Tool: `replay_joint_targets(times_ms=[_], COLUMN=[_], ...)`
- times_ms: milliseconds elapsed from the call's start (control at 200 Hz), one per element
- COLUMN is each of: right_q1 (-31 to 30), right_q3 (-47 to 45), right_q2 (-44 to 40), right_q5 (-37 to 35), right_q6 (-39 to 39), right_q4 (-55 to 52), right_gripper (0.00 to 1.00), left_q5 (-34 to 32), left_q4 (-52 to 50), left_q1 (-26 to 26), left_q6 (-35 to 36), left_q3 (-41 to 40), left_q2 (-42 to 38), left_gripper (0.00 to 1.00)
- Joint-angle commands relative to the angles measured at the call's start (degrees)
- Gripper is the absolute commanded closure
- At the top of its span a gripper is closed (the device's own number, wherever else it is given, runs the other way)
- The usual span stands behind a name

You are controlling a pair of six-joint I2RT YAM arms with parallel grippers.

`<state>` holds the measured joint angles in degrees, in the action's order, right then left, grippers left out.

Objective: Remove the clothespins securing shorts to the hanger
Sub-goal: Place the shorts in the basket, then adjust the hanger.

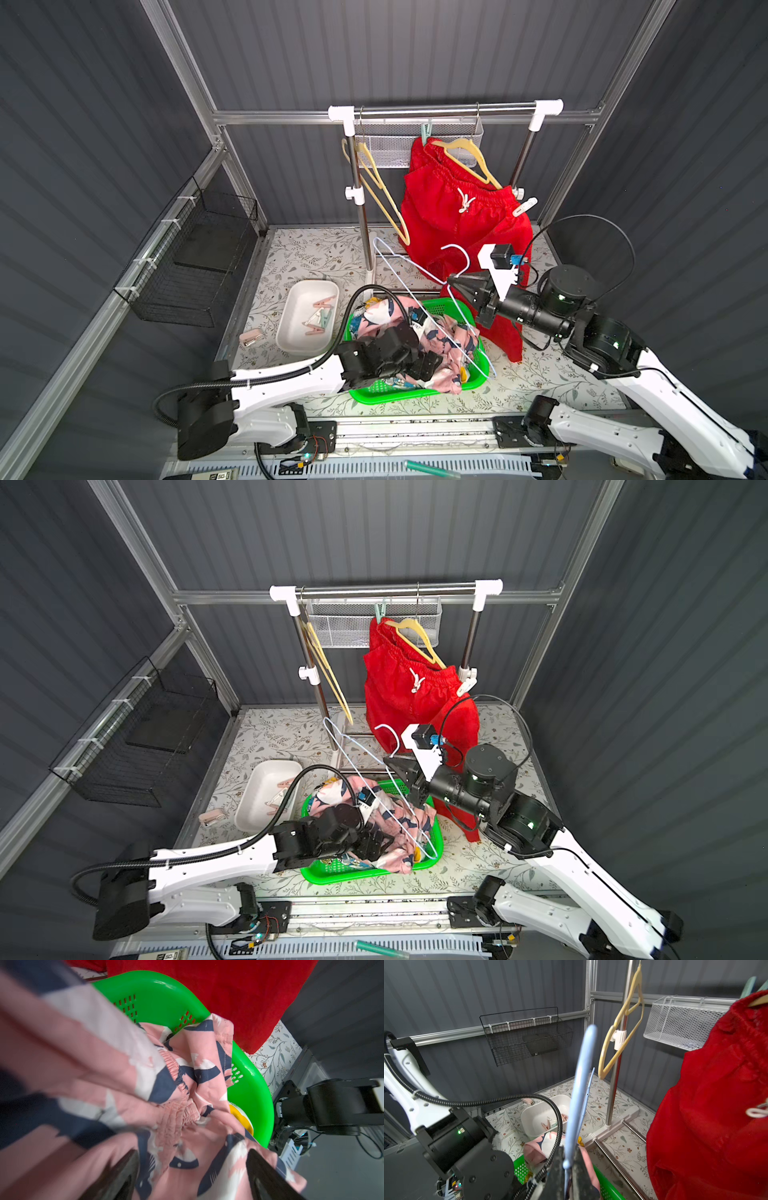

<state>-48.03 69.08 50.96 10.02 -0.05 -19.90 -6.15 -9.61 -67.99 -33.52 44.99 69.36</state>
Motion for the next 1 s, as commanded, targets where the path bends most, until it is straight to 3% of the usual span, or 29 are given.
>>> replay_joint_targets(times_ms=[0, 240, 545, 760, 996], right_q1=[0.22, 0.13, 0.14, 0.19, 0.16], right_q3=[-1.84, -5.60, -9.38, -11.49, -12.54], right_q2=[-0.60, -0.10, 2.46, 3.95, 5.97], right_q5=[2.47, 3.29, 2.13, 1.39, 1.22], right_q6=[-0.03, 0.40, 1.07, 1.29, 1.67], right_q4=[0.03, 1.40, 5.34, 8.27, 7.97], right_gripper=[1.00, 1.00, 1.00, 1.00, 1.00], left_q5=[-3.36, -4.35, 3.89, 2.53, -1.14], left_q4=[-9.11, -15.87, -7.40, -3.37, -6.17], left_q1=[0.64, 2.17, 10.10, 10.33, 10.33], left_q6=[-4.80, -11.64, -23.74, -29.13, -29.48], left_q3=[-1.12, -1.39, -3.61, -0.71, 3.89], left_q2=[-5.24, -14.54, -22.80, -24.52, -25.58], left_gripper=[0.12, 0.10, 0.10, 0.11, 0.13])
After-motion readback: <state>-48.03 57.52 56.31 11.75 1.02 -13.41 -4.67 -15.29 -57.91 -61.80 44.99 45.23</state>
